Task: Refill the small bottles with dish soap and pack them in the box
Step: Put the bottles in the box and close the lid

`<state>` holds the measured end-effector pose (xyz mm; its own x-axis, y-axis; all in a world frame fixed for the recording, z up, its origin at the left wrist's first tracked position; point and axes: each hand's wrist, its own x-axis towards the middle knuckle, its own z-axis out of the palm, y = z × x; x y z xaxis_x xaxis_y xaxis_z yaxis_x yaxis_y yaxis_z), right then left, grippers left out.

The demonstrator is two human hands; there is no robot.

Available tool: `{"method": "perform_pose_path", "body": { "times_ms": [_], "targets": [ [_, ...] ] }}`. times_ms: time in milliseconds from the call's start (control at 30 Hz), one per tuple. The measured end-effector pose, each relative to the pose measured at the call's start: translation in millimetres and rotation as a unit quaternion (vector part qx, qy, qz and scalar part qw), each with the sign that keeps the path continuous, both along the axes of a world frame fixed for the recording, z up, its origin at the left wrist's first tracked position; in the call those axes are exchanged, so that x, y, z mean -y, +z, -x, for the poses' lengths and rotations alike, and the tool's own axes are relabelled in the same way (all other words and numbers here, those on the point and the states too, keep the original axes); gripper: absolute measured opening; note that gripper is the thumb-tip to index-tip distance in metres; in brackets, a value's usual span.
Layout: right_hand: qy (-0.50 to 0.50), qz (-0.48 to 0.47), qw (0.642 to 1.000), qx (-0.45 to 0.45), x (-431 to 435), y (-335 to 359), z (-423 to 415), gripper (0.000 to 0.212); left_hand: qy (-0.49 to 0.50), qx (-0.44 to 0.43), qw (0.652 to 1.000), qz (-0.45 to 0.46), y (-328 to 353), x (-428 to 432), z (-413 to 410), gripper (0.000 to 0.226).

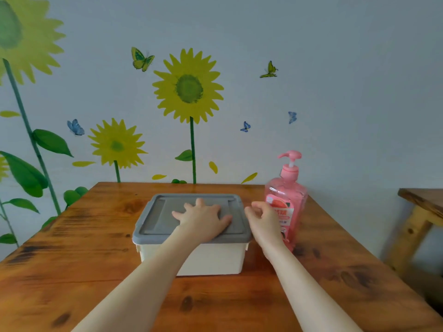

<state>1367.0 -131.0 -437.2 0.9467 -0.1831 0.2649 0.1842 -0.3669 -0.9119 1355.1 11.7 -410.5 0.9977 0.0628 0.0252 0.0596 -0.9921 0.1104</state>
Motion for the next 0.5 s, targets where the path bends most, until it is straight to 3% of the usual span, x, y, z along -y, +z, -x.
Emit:
{"method": "perform_pose_path", "body": {
  "times_ms": [67,133,200,333,500],
  "targets": [
    [0.057,-0.088,0.986,-0.127,2.8,-12.0,2.2,0.05,-0.001,0.005,1.0,-0.015,0.2,0.0,-0.6,0.057],
    [0.115,-0.219,0.941,-0.231,0.9,-17.7,4.6,0.054,-0.004,0.008,1.0,-0.027,1.1,-2.7,-1.2,0.059],
    [0.121,-0.259,0.923,-0.259,-0.5,-16.6,5.8,0.055,-0.002,0.007,1.0,-0.025,1.3,-4.4,-1.6,0.06],
    [0.082,-0.211,0.957,-0.18,5.1,-3.7,3.8,0.029,0.0,0.018,1.0,-0.002,-1.6,-5.6,-0.6,0.06],
    [0.067,-0.044,0.992,-0.093,-4.1,-2.0,9.4,0.033,0.007,0.035,0.999,0.02,-9.8,-6.8,-1.4,0.057]
  ]
}}
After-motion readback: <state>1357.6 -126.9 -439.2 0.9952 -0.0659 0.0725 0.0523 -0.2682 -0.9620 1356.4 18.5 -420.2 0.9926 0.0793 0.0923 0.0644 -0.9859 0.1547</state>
